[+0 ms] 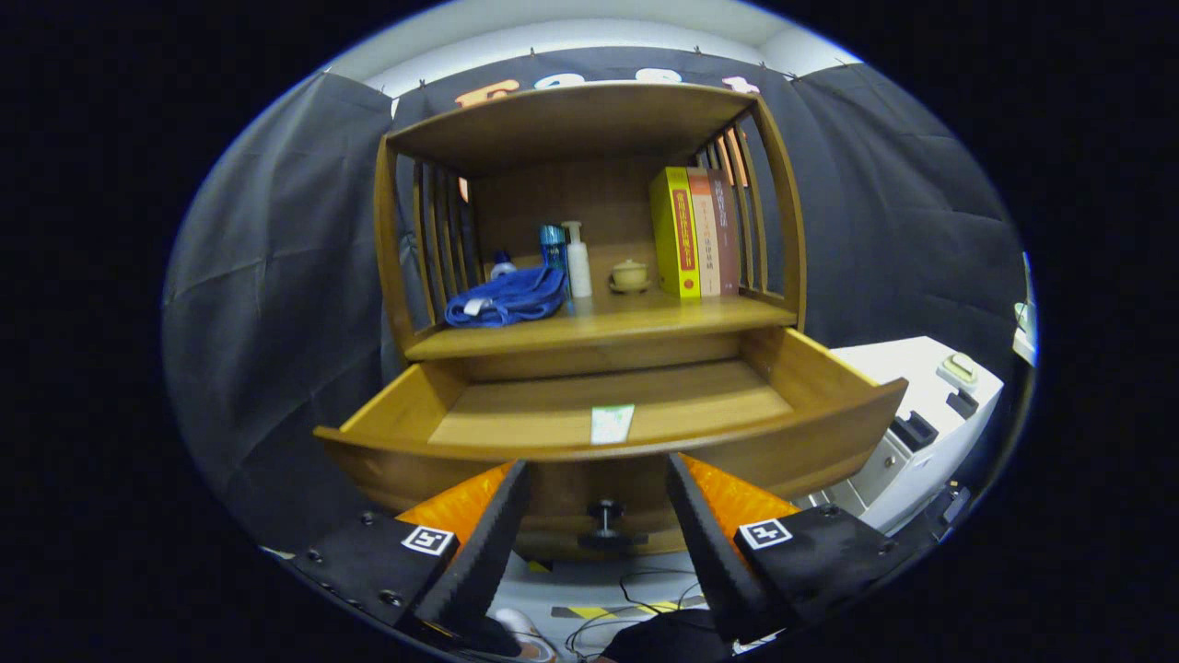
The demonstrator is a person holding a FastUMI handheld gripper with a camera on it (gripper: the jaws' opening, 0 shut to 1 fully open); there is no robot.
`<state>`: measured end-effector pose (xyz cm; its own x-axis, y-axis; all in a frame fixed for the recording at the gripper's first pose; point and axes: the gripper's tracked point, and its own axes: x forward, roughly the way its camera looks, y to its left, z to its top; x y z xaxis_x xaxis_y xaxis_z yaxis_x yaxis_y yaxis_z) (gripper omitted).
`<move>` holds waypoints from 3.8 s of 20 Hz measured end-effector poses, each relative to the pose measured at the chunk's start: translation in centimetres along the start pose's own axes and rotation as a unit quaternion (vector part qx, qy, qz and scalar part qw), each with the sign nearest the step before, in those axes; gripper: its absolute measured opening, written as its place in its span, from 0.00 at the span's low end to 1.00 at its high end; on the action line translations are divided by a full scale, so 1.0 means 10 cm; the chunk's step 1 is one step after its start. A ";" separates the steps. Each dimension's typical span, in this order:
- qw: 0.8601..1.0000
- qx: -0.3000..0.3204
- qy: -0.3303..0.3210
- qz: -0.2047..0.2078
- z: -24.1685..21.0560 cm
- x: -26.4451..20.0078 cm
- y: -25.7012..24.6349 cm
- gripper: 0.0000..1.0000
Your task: Pull open the drawer, take out the items inside it, and place them on the countertop above the cabinet.
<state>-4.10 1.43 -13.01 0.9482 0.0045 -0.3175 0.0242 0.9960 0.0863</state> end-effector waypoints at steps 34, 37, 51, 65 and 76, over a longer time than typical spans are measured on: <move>0.901 0.002 0.432 -0.049 -0.77 1.73 -0.10 0.96; 0.894 0.002 0.446 -0.049 -0.87 1.74 -0.12 0.83; 0.935 0.031 0.353 0.006 -0.32 1.74 0.02 0.53; 0.959 0.073 0.265 0.070 0.33 1.21 0.15 0.53; 0.980 0.064 0.173 0.068 1.08 1.64 0.20 0.52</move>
<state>14.96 2.50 -7.83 0.7817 0.1890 -0.5943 -0.0344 0.9646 0.2615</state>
